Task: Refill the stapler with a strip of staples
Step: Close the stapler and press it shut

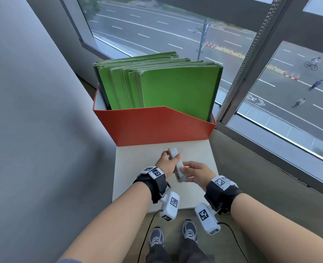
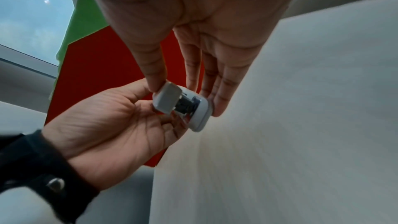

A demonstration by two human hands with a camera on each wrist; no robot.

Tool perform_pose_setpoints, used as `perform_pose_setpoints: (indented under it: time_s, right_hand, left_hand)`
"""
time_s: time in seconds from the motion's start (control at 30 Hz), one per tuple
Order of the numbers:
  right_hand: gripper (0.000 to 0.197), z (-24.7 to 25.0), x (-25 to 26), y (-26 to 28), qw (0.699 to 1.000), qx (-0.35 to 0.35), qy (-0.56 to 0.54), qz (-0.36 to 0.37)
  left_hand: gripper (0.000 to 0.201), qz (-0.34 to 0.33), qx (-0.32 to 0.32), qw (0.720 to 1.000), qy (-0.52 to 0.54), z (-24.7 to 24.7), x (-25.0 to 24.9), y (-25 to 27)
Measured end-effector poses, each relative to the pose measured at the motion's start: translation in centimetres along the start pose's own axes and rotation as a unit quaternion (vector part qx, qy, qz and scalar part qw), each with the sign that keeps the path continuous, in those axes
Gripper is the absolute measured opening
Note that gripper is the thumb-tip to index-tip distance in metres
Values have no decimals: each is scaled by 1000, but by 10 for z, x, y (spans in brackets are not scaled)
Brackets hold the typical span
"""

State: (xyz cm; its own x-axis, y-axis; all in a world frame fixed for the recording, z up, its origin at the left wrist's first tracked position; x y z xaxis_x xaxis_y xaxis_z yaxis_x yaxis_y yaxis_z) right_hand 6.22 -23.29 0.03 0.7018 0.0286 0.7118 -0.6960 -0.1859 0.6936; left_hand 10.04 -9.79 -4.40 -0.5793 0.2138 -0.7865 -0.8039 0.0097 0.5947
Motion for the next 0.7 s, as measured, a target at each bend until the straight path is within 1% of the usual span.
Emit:
perform_pose_setpoints:
  time_s: [0.07,0.13,0.17,0.23,0.27,0.33,0.4,0.43,0.5,0.57,0.6,0.63,0.7]
  right_hand:
    - [23,16,7,-1,1000,-21,12,5]
    - [13,30,13,-1,999,-40,16,11]
    - [11,37,14,-3,998,-52,18,15]
    - [10,52,15,-7,996,-81,37,14]
    - [12,59,15,-8,994,-91,51,13]
    - [24,71,11,-16,992,-104,73,3]
    - [35,80,8,-24,991,-109,79,-12]
    - [37,83,7,-29,991,-109,81,-13]
    - [34,87,9,-32,988,-114,97,-19]
    - [21,86,12,-29,985,-123,118,-20]
    - [15,85,15,-28,983,-127,134,-21]
    - [14,84,16,-28,980,-128,150,-18]
    - [25,82,17,-31,974,-128,187,-16]
  left_hand:
    - [89,-16,15,999,-42,-14,-11,-12]
    - [78,-22,30,995,-93,-29,-19,-24]
    - [73,-32,36,992,-113,-38,-22,-32]
    - [66,-27,44,988,-145,-50,-36,-33]
    - [61,-25,50,987,-151,-56,-43,-33]
    - [49,-25,64,982,-174,-70,-48,-39]
    - [49,-21,65,978,-195,-79,-51,-44]
    - [51,-21,63,978,-198,-82,-51,-46]
    - [48,-20,61,976,-209,-85,-51,-52]
    - [44,-19,59,976,-211,-86,-52,-54]
    - [45,-15,57,976,-211,-86,-52,-54]
    - [48,-14,56,976,-212,-86,-51,-56]
    - [54,-13,51,975,-217,-86,-47,-60]
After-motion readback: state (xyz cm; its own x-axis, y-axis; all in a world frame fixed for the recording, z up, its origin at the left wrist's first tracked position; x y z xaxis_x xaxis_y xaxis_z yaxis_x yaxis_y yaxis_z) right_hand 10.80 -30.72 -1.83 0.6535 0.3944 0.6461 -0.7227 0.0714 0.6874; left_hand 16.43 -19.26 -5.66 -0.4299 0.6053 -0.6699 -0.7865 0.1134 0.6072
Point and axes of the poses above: each hand's wrist, its own y-axis away from the middle knuckle, its own z-axis out of the back of the hand, x = y × z, the point moved 4 cm from there along -y, towards the middle knuckle, and after that the axes turned 6 degrees about -z, right-handed, at the moved point
